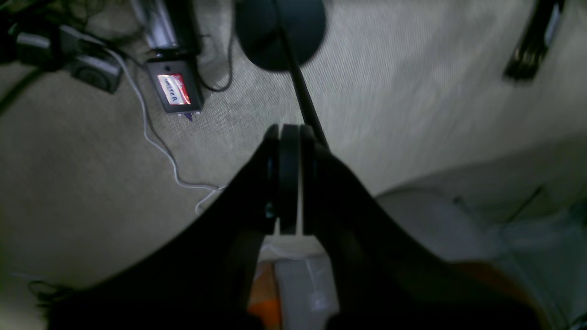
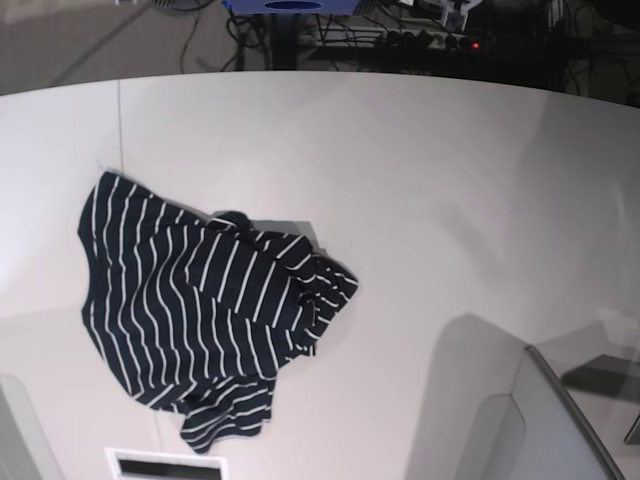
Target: Layout the t-shirt on the table in an organized manner, then fold the t-shirt properly
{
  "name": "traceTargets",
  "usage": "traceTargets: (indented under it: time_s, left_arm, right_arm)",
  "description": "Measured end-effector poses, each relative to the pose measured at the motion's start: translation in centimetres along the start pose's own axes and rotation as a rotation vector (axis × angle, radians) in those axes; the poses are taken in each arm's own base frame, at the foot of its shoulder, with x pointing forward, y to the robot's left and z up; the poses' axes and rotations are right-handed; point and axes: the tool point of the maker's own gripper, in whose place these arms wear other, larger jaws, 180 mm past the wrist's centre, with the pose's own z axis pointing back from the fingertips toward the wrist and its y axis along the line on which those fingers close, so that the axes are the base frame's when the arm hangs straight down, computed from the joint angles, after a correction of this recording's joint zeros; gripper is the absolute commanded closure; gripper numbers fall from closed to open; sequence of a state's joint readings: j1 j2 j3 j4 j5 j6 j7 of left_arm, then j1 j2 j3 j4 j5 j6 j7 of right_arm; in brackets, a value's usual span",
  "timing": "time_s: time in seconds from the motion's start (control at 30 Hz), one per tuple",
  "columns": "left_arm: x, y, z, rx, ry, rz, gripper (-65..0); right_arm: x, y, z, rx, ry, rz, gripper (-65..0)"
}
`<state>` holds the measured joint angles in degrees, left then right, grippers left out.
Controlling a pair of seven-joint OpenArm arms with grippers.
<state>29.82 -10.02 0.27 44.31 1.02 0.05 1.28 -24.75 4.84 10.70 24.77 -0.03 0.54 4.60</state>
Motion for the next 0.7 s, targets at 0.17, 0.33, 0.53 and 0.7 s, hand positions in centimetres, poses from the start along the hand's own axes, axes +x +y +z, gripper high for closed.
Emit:
traceTargets:
  time_s: [0.17, 0.33, 0.53, 0.7]
  left_arm:
    - [3.4, 1.3, 3.6, 0.007, -0.157, -0.059, 0.0]
    - [10.0, 1.6, 8.4, 0.011, -0.374, -0.078, 0.0]
    - [19.1, 2.8, 12.5, 0.070, -0.576, -0.031, 0.0]
    - [26.4, 1.7, 13.5, -0.058, -0.606, 0.208, 0.0]
  right_arm:
    - [1.9, -5.4, 3.7, -0.123, -0.098, -0.096, -0.6]
    - [10.8, -4.8, 11.4, -0.109, -0.424, -0.099, -1.5]
    - [23.3, -1.9, 20.6, 0.239, -0.727, -0.178, -7.1]
    - [28.8, -0.8, 22.9, 0.404, -0.677, -0.160, -37.4]
